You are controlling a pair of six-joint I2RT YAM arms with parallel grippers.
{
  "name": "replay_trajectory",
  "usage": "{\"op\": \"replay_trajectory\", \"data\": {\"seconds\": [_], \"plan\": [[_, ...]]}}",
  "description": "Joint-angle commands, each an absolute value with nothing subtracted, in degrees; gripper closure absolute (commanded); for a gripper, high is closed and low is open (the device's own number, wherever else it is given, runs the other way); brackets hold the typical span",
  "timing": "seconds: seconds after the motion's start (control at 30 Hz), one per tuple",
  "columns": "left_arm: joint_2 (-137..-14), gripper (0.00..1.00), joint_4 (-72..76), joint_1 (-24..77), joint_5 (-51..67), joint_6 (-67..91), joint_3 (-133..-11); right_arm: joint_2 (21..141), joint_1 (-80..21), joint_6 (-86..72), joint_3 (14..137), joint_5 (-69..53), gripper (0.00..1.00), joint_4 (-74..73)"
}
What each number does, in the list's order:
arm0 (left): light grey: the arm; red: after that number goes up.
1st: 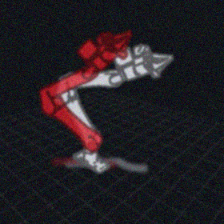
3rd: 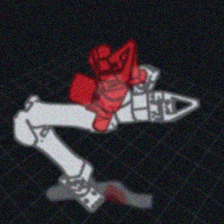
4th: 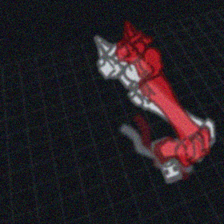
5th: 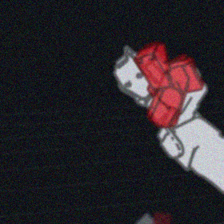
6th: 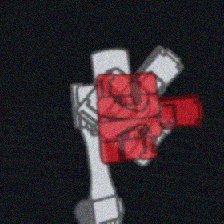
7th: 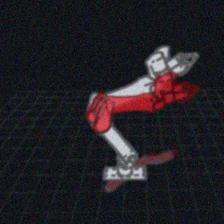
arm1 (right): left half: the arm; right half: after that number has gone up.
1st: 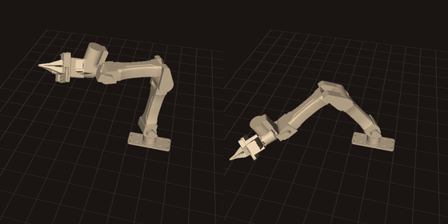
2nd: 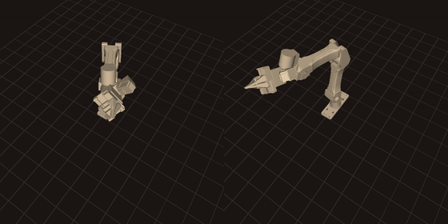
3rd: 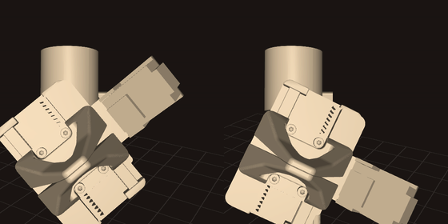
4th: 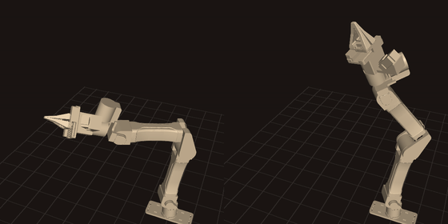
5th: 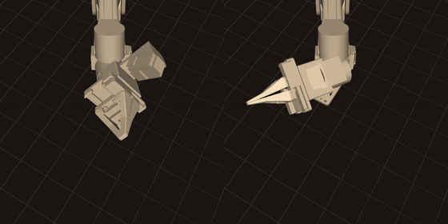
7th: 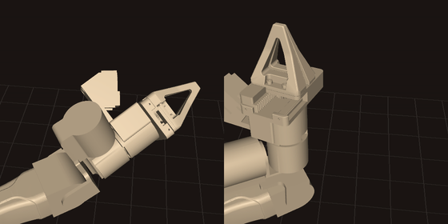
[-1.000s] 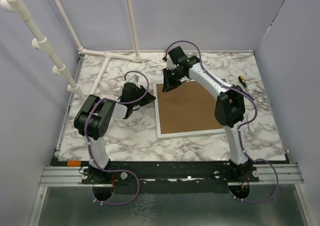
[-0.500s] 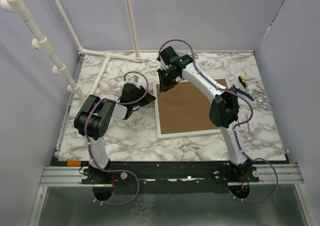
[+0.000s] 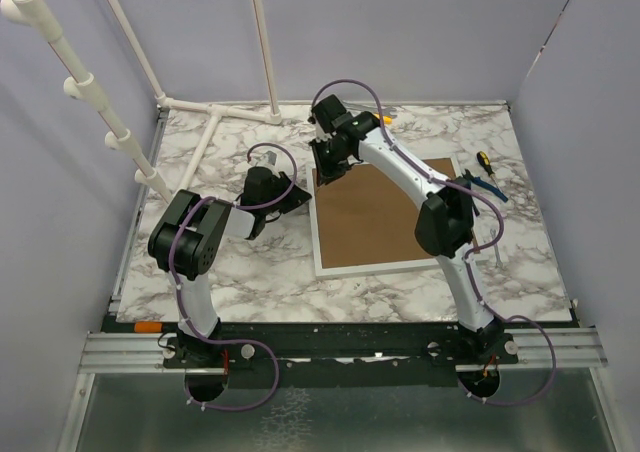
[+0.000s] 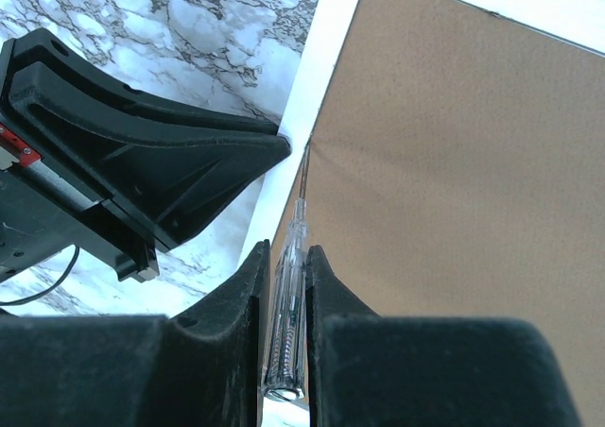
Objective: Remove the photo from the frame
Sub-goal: Release the photo frame item from the photo frame.
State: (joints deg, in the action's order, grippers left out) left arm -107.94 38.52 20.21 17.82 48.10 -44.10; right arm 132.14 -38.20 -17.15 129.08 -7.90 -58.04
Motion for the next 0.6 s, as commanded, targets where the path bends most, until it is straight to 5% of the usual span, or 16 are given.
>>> {"op": "replay_trajectory", "data": {"seconds": [0.0, 0.23, 0.57], "plan": [[-107.66, 0.88, 43.42, 27.64, 31.02, 52.71, -44.21, 134.41, -46.06, -22.42, 131.85, -25.6, 0.99, -43.17], [-107.37, 0.88, 43.51, 27.34, 30.95, 52.56, -43.98, 131.95, -46.24, -21.53, 129.92, -23.38, 0.99, -41.95], [-105.29, 0.88, 43.23, 20.41, 30.67, 53.1, -42.29, 114.58, -38.31, -21.0, 105.3, -23.04, 0.99, -30.29]]}}
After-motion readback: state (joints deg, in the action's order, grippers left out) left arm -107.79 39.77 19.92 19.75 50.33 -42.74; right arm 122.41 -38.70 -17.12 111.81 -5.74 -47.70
